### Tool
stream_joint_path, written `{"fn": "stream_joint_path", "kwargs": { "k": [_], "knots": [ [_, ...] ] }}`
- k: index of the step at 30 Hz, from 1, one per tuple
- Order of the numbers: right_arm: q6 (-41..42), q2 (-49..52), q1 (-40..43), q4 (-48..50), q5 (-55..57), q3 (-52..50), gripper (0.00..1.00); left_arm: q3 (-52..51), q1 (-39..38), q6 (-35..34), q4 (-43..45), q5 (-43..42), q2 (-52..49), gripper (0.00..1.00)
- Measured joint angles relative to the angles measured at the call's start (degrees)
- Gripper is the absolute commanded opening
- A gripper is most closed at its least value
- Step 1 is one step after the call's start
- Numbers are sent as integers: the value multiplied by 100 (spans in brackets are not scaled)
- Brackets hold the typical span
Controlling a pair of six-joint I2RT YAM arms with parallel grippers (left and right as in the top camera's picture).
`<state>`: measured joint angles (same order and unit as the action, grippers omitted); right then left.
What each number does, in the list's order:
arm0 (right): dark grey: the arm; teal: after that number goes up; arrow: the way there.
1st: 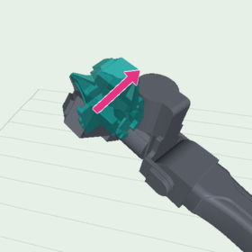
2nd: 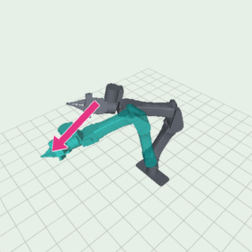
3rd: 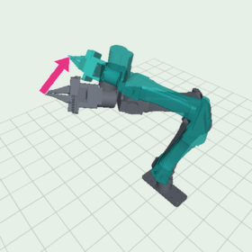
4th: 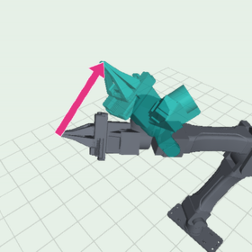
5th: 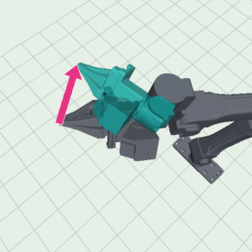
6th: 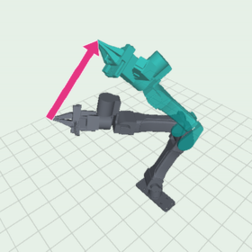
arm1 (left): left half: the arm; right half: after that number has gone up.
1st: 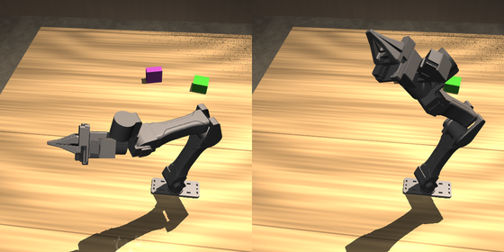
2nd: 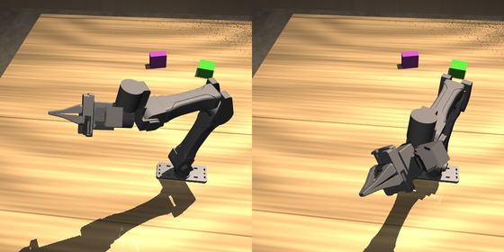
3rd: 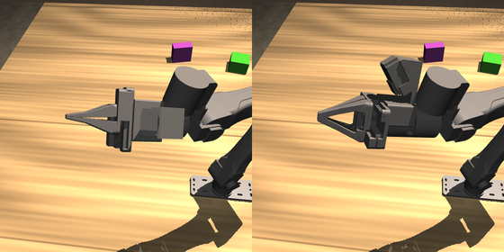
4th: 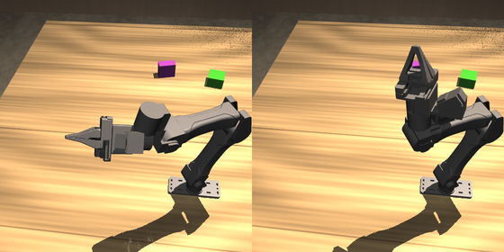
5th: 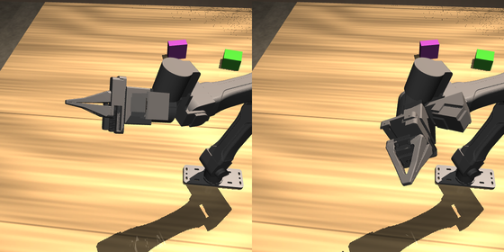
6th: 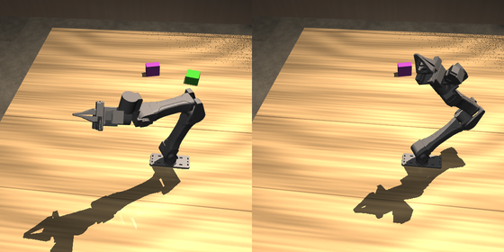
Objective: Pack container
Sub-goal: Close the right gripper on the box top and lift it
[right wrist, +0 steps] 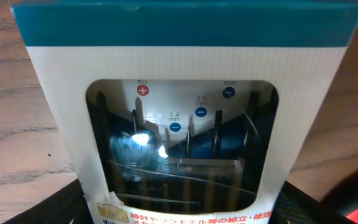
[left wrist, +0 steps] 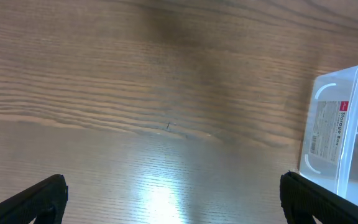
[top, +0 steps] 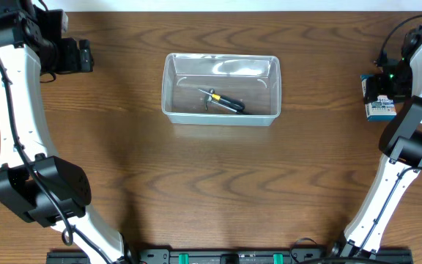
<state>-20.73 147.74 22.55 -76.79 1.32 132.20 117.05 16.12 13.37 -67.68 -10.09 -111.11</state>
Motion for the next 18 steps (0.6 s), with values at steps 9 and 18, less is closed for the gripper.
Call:
{"fn": "stream_joint_path", "kwargs": {
  "k": [9,18],
  "knots": [
    [0,0,-90,-13,83,2,63,0,0,0,0,0,-2,98],
    [0,0,-291,-339,61,518,52,0,0,0,0,0,0,98]
  ]
}}
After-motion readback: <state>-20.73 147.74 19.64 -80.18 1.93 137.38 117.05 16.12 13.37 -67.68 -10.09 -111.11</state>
